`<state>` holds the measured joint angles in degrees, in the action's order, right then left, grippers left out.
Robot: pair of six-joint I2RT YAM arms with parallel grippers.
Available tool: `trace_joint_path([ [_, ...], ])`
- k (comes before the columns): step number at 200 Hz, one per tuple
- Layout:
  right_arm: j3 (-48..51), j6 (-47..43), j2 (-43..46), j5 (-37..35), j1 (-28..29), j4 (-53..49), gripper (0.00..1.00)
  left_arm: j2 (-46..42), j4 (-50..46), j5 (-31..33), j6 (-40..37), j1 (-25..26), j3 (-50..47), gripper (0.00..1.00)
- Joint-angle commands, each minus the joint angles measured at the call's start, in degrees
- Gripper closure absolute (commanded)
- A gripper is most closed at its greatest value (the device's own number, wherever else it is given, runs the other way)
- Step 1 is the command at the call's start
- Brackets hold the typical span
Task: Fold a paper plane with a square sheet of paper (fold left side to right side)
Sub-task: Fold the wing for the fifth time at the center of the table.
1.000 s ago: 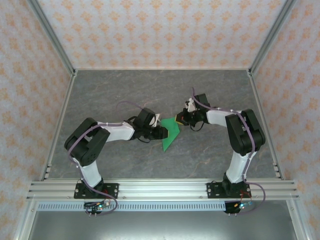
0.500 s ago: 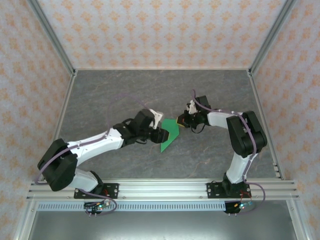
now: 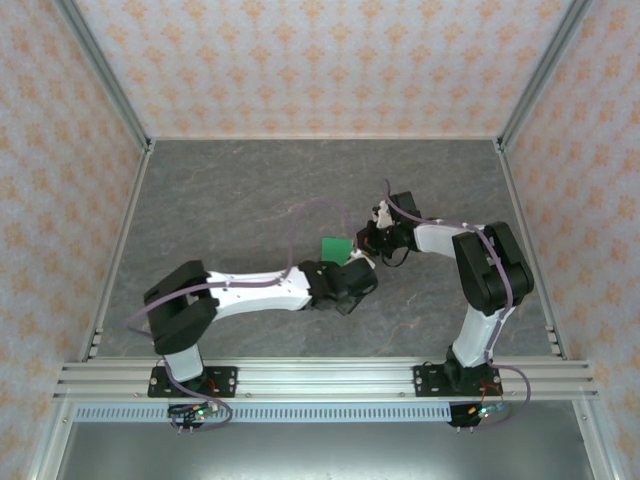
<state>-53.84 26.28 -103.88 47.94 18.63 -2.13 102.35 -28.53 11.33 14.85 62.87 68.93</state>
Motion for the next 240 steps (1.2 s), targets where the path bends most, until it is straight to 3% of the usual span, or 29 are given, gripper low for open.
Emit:
trace_joint_path([
  [1, 0.5, 0.4, 2.0, -0.7, 0.4, -0.2, 1.00, 3.9, -8.1, 11.6, -0.6, 1.8, 4.6, 0.37],
  [30, 0.6, 0.3, 1.9, -0.6, 0.4, -0.3, 1.00, 9.6, -13.3, 17.8, 0.8, 3.3, 8.7, 0.37],
  [60, 0.7, 0.3, 1.8, -0.7, 0.4, -0.1, 1.00, 11.7, -16.0, 20.3, 3.1, 3.5, 9.5, 0.39],
  [178, 0.5, 0.2, 1.8, -0.4, 0.4, -0.6, 1.00, 13.6, -15.9, 19.4, 4.9, 3.5, 8.9, 0.66],
  [217, 0.6, 0.0, 1.8, -0.3, 0.4, -0.9, 1.00, 14.1, -15.9, 19.3, 4.9, 3.5, 9.0, 0.69],
  [240, 0.6, 0.2, 1.9, 0.0, 0.4, -0.8, 1.00, 14.8, -16.0, 19.2, 4.9, 3.5, 9.2, 0.62],
])
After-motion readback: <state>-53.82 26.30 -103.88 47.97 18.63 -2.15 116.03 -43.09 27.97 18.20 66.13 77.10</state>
